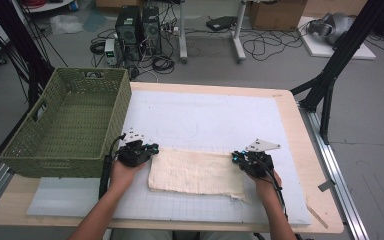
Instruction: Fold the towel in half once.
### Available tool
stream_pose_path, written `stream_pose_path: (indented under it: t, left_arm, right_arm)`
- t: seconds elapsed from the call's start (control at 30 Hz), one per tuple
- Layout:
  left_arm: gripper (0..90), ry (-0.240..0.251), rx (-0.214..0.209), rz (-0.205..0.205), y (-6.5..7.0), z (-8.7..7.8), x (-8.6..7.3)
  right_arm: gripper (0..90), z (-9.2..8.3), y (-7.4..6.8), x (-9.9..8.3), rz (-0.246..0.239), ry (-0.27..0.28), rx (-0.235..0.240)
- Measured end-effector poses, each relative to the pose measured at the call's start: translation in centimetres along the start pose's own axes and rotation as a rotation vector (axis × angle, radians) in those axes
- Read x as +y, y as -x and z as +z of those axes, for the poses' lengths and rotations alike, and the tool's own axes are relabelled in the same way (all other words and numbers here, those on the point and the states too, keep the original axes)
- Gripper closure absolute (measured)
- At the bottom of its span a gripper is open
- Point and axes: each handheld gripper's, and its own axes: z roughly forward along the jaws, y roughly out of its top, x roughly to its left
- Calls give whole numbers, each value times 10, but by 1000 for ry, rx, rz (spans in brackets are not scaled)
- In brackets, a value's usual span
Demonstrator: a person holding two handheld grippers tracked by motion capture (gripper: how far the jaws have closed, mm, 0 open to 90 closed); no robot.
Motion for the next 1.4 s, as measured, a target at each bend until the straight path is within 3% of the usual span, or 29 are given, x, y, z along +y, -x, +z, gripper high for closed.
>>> stream_pose_path:
  t: [0.13, 0.17, 0.27, 0.37, 0.5, 0.57, 0.63, 0.77, 0.87, 0.93, 1.07, 1.17, 1.27, 1.4]
  left_arm:
    - [854, 14, 19, -19, -3, 6, -1]
    - [853, -7, 18, -26, -4, 8, 0]
    - [851, 8, 22, -20, -4, 10, 2]
    - [849, -10, 27, 5, -3, 13, 5]
    - [838, -5, 29, -2, -3, 15, 4]
    - [744, 5, 28, -10, -4, 13, 5]
    - [625, 26, -12, -16, -7, 9, 5]
    - [531, 75, -67, 32, -7, -2, 5]
    - [583, 106, -108, 128, -4, -10, 5]
    - [558, 132, -126, 155, -1, -14, 6]
    - [416, 130, -116, 75, 0, -20, 6]
    - [316, 141, -102, 46, -1, -24, 0]
    - [225, 157, -95, 62, 2, -32, -4]
    - [186, 174, -110, 56, 5, -39, -5]
  right_arm:
    - [829, 9, 1, 7, 1, -1, -50]
    - [829, 11, 2, 8, -6, -6, -61]
    - [827, 19, 2, 9, -15, -35, -93]
    - [824, 22, 3, 8, -15, -45, -111]
    - [783, 23, 4, 7, -5, -45, -125]
    - [713, 21, 5, 7, 5, -40, -135]
    - [622, 16, 7, 7, 11, -22, -148]
    - [451, 3, 10, 8, 45, 30, -162]
    - [331, -6, 10, 8, 69, 67, -156]
    - [302, -11, 8, 7, 62, 79, -138]
    - [242, -23, 1, 3, 34, 76, -126]
    - [216, -33, -2, -2, 0, 51, -115]
    - [206, -41, -4, -8, 0, 56, -111]
    - [200, -53, -6, -15, -3, 58, -123]
